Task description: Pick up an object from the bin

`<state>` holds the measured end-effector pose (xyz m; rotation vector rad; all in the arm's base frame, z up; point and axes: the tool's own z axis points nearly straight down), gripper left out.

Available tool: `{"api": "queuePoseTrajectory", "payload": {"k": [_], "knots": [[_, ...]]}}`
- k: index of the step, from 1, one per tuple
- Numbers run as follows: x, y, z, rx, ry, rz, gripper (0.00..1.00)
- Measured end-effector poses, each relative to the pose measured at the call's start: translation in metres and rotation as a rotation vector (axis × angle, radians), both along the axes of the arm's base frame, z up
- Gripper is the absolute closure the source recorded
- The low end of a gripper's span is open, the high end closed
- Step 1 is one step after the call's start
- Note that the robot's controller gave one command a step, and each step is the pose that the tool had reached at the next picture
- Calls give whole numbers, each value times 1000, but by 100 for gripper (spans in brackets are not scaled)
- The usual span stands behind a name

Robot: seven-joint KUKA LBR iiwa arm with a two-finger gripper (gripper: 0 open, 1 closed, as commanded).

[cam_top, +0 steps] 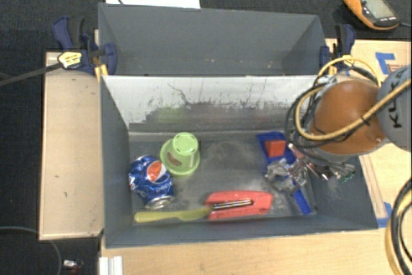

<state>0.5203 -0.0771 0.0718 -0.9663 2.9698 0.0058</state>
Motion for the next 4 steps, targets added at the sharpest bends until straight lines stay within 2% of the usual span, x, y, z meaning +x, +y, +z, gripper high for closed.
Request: {"api": "queuePoseTrajectory", "payload": {"k": [1, 2, 3, 4], "knots": [[-13, -52, -1, -3, 0, 39, 100], [17, -33, -2, 4, 7, 203, 0], [16, -38, -2, -2, 11, 195, 100], [16, -38, -2, -2, 11, 193, 100]]}}
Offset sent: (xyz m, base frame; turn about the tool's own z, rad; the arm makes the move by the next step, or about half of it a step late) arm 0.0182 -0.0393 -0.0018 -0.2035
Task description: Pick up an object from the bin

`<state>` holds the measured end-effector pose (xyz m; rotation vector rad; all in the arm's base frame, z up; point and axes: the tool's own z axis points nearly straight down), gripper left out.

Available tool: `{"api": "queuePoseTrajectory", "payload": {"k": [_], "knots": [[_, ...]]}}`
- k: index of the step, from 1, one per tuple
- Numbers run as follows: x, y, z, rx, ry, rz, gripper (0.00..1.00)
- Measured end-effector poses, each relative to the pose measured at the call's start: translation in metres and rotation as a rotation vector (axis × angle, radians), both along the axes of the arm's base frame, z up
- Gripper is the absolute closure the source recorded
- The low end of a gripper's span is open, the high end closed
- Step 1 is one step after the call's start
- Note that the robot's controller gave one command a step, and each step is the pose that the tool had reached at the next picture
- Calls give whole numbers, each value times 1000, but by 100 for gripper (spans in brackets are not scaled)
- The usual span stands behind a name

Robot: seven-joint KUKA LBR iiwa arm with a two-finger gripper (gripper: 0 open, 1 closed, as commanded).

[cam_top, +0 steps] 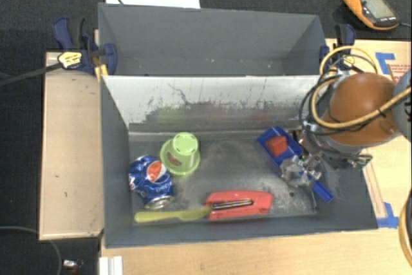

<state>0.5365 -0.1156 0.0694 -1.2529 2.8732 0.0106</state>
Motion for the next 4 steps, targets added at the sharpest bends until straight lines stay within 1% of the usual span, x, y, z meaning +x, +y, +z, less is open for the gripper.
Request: {"api": "queuePoseTrajectory", "payload": {"k": [1, 2, 3, 4], "knots": [[3, -1, 3, 1, 4, 26, 100], [16, 10, 6, -3, 24, 93, 100], [40, -6, 71, 4, 10, 354, 100], [49, -3, 45, 4, 11, 290, 100]]}}
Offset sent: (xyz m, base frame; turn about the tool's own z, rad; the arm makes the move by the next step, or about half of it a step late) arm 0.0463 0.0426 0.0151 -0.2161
